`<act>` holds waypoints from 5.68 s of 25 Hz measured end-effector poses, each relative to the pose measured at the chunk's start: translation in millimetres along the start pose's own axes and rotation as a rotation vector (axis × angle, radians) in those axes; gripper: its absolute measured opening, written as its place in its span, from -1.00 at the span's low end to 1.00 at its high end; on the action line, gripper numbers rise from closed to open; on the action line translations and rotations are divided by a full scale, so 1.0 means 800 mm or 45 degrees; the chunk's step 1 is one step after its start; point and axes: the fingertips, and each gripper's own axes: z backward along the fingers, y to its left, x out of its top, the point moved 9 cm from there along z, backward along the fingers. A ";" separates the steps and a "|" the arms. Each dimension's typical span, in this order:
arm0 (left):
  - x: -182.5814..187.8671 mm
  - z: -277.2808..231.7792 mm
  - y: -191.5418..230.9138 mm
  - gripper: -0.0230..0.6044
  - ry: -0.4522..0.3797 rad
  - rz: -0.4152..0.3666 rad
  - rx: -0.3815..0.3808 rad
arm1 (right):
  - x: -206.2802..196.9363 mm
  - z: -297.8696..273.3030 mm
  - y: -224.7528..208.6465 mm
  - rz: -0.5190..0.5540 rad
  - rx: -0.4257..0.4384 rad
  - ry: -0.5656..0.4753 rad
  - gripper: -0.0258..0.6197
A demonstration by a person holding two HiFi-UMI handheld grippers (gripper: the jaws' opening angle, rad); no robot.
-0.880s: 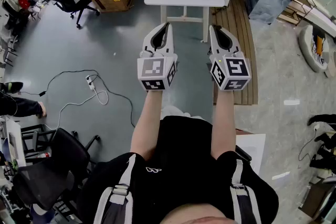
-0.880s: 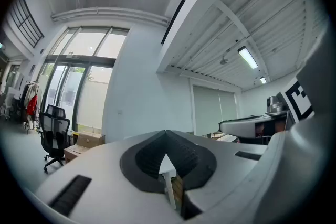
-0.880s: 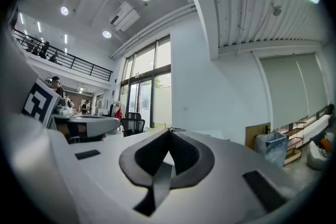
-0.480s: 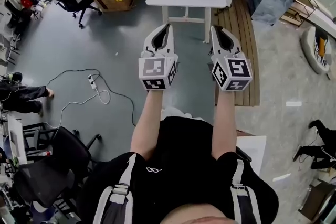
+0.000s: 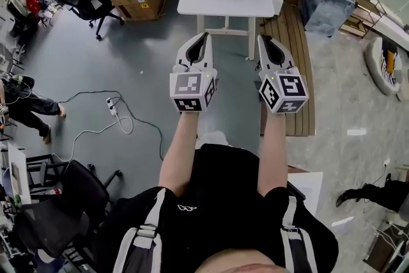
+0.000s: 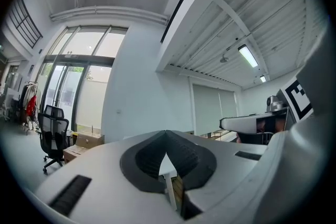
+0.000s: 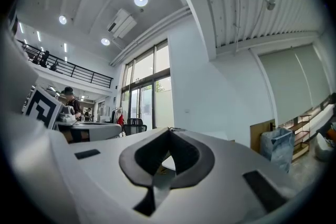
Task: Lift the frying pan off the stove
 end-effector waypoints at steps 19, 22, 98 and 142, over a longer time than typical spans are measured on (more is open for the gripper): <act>0.013 -0.112 0.080 -0.95 -0.091 0.101 0.095 | -0.002 -0.078 -0.079 -0.014 0.040 0.046 -0.93; 0.014 -0.158 0.093 -0.95 -0.110 0.103 0.084 | 0.007 -0.114 -0.122 -0.029 -0.013 0.021 -0.93; -0.292 -0.731 0.280 0.00 0.907 1.007 -0.889 | -0.266 -0.694 -0.363 -0.929 0.397 0.755 -0.16; -0.282 -0.723 0.249 -0.37 0.844 0.994 -1.143 | -0.286 -0.712 -0.340 -1.228 0.625 0.555 -0.43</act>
